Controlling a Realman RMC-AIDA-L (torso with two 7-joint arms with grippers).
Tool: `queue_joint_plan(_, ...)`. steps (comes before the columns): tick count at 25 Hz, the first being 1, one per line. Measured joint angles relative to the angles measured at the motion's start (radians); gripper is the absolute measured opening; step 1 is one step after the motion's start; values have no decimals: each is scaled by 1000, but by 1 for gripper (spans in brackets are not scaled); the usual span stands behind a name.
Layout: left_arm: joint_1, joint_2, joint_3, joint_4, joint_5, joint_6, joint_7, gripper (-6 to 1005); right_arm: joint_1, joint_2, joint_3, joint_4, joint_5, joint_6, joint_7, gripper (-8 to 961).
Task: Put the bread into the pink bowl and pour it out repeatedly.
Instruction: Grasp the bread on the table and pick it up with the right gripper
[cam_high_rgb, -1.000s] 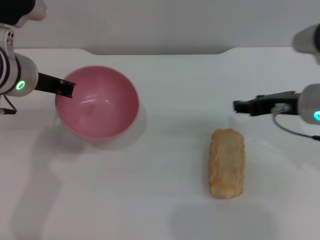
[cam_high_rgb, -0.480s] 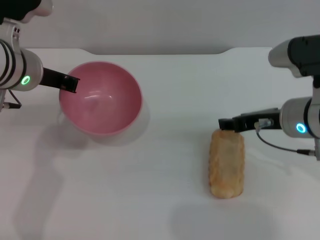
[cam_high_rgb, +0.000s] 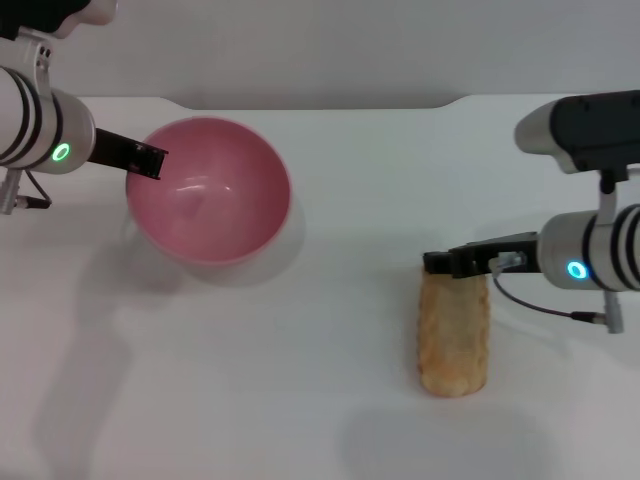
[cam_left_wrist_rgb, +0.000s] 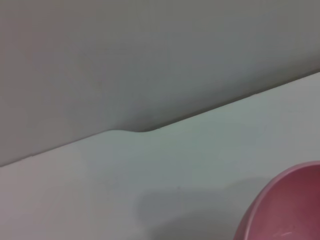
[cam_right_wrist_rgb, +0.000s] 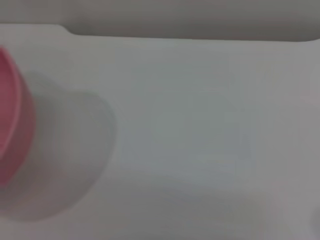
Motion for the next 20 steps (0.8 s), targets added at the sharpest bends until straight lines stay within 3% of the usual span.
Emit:
queue_joint_plan(12, -13, 0, 0, -14, 0, 1, 10, 46, 59, 2, -32, 104, 55, -25, 4, 637)
queue_joint_plan(20, -13, 0, 1, -14, 0, -5, 12, 47, 69, -4, -87, 93, 3, -6, 44, 521)
